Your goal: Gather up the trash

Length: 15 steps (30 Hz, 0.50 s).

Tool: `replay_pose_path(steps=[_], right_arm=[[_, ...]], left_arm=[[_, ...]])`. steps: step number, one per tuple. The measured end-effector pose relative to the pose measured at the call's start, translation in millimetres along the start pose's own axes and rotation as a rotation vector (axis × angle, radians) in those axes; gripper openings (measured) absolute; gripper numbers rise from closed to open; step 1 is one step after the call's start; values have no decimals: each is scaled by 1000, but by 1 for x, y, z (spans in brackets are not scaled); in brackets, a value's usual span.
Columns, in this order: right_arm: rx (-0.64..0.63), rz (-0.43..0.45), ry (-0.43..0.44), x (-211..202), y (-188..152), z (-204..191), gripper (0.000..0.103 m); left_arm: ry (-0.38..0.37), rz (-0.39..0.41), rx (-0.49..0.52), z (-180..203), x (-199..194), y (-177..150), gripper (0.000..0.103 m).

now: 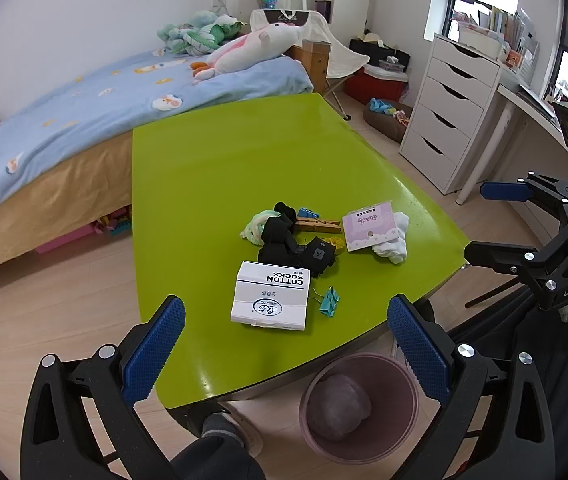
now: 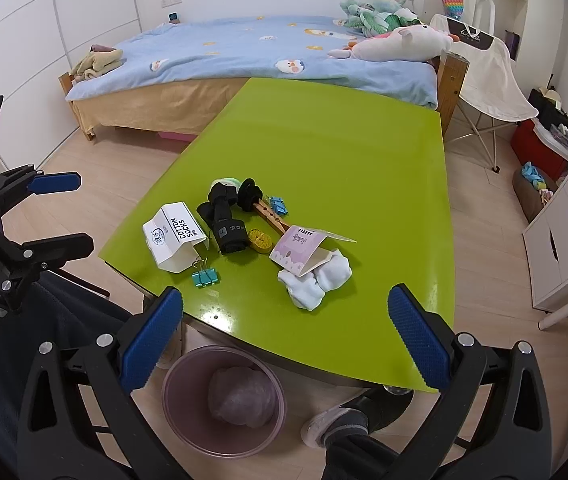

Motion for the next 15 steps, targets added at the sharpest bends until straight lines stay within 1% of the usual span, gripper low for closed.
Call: replay_pose_path(steps=[7, 9, 15], right_arm=[[-1, -5, 2, 1, 0, 0, 100], [-1, -6, 2, 1, -1, 0, 100], [1, -10, 4, 2, -1, 1, 100]], left_arm=[[1, -8, 3, 1, 0, -4, 97], [-1, -12, -4, -2, 5, -1, 97], [-4, -41, -4, -5, 14, 1, 97]])
Point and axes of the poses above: each gripper's, at about its wrist camera, not at the fingertips, and x roughly the way its jaws point, z to its right, y to its top, the point moved 3 cm from there along x, roughly the way its jaws point, and after that the axes turned 7 degrees about -x, right-handed, at the moved point
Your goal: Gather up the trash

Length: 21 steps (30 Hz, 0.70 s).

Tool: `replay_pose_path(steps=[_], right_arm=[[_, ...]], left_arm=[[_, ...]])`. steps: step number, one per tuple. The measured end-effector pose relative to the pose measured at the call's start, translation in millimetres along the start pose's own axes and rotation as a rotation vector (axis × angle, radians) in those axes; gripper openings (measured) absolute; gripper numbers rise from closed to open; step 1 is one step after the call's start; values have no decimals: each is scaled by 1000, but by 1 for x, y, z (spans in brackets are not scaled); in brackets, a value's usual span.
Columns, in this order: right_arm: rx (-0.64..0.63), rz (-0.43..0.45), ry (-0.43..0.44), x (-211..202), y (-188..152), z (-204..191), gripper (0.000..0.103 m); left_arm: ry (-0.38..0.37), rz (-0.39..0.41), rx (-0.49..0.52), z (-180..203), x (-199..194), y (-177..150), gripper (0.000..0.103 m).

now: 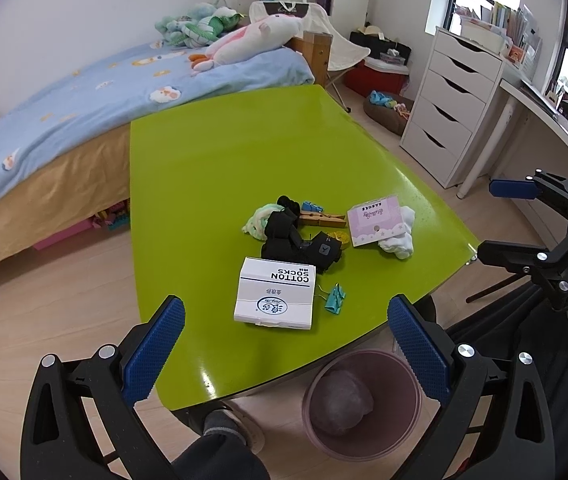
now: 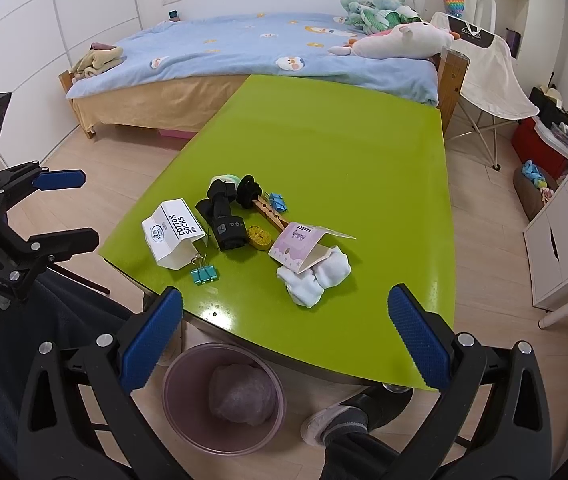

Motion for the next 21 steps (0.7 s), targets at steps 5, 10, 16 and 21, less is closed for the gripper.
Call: replay_pose_path(steps=[5, 10, 16, 21], right_arm=[[2, -8, 2, 0, -2, 2, 100], [6, -18, 4, 2, -3, 5, 100], [12, -30, 7, 4, -6, 6, 100], [13, -40, 10, 7, -7, 7, 100]], left_arm=[[-4, -47, 18, -3, 14, 5, 97], [-9, -103, 26, -5, 33, 6, 97], [-9, -186, 46, -12, 59, 2, 97], [-25, -257, 50, -14, 80, -3, 97]])
Point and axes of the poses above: each gripper's, at about its wrist camera, not at the fingertips, and x roughly the way its jaws point, z to its right, y to its top, the point moved 3 cm from there along x, roughly the way its jaws point, and after that the axes turned 7 degrees about -x, right-handed, at the moved point
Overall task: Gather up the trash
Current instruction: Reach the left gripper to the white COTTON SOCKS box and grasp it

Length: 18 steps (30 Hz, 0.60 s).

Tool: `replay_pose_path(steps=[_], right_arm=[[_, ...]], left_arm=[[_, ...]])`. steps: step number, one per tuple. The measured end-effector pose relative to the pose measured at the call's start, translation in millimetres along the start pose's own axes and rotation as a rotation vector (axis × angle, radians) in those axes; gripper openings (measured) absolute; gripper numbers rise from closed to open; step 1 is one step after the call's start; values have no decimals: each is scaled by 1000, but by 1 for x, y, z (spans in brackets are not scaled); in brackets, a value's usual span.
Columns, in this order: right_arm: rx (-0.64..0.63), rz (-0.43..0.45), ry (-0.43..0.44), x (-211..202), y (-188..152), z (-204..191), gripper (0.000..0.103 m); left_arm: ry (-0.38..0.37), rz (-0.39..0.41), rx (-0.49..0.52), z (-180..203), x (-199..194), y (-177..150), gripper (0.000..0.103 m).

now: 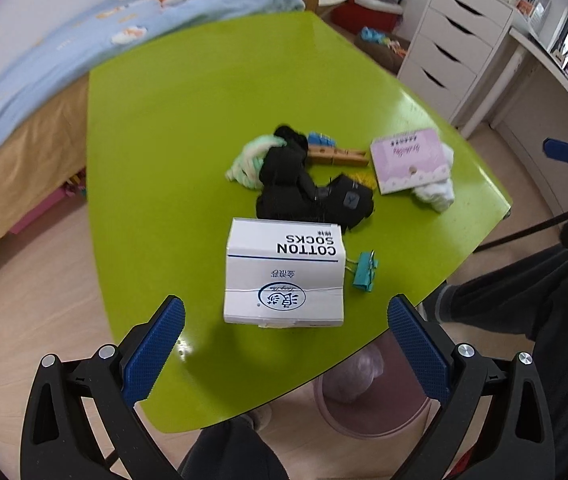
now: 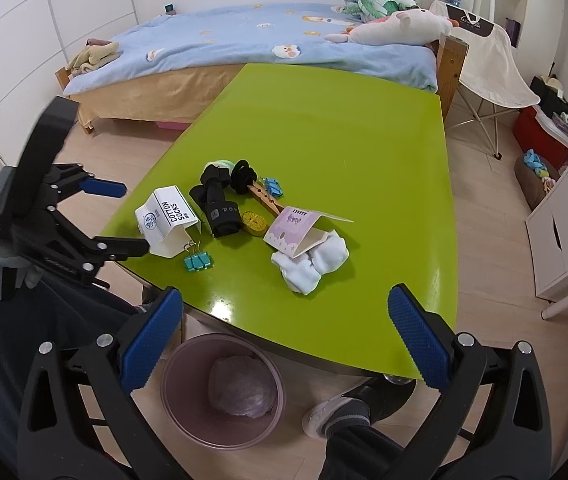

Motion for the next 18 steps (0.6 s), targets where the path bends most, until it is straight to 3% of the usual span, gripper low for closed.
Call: replay_pose_path(steps=[13, 16, 18], right_arm=[[-1, -17, 4, 5, -2, -1, 100], [0, -19, 4, 6, -2, -1, 100], [0, -18, 5, 6, -2, -1, 100]], left_arm=[[9, -35, 8, -1, 17, 0, 97], [15, -40, 17, -2, 20, 2, 84], [19, -45, 16, -3, 21, 2, 67]])
Point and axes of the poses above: each gripper's, at about its wrist camera, not at the fingertips, and x roughly the way its jaws point, z to its right, y to its top, the point moved 3 cm from there along x, roughly the way its jaws point, and after that the axes turned 7 degrees about -x, right-handed, at the moved point
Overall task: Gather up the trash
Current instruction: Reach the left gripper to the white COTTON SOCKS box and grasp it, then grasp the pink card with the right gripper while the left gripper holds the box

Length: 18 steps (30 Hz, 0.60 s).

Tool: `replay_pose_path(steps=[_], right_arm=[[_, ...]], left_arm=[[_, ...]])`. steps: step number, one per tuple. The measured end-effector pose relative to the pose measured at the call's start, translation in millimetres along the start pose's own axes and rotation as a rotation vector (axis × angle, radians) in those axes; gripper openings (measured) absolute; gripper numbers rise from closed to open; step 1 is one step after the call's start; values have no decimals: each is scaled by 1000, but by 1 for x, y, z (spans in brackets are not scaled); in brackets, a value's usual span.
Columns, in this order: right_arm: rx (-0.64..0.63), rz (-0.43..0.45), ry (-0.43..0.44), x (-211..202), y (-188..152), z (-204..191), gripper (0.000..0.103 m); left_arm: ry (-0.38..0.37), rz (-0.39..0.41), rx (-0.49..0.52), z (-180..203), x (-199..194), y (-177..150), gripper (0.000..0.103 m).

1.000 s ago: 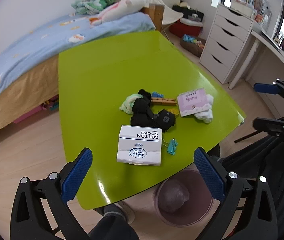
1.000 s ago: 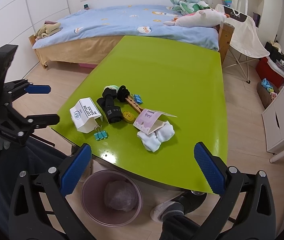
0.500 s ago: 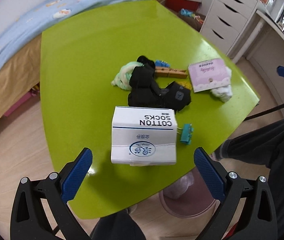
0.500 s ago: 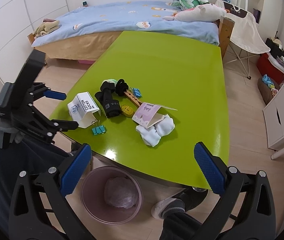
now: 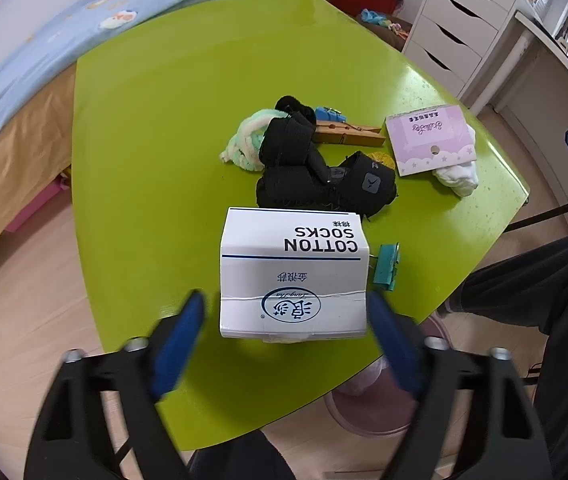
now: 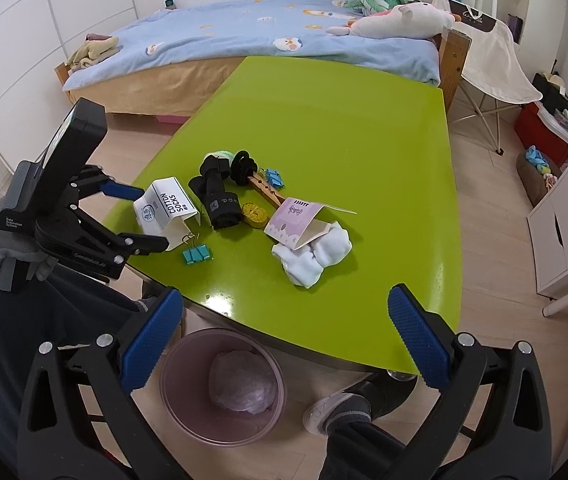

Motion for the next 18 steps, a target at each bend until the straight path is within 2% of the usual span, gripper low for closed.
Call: replay_pose_path(steps=[2, 9, 18], right_arm=[[1, 0, 2, 0, 0, 0, 100], [22, 3, 17, 1, 3, 2, 100], [66, -24, 42, 11, 23, 15, 100]], left_arm=[[0, 3, -1, -1, -1, 1, 64], [-5, 33, -10, -1, -10, 0, 63], [-6, 116, -32, 0, -39, 1, 63]])
Point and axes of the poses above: each gripper's, at about its wrist camera, not at the fingertips, and x roughly the way its jaws point, z to its right, y to its top, the point moved 3 cm from there along x, roughly the way its jaws point, and after that the axes turned 7 degrees about -x, right-handed, at the moved point
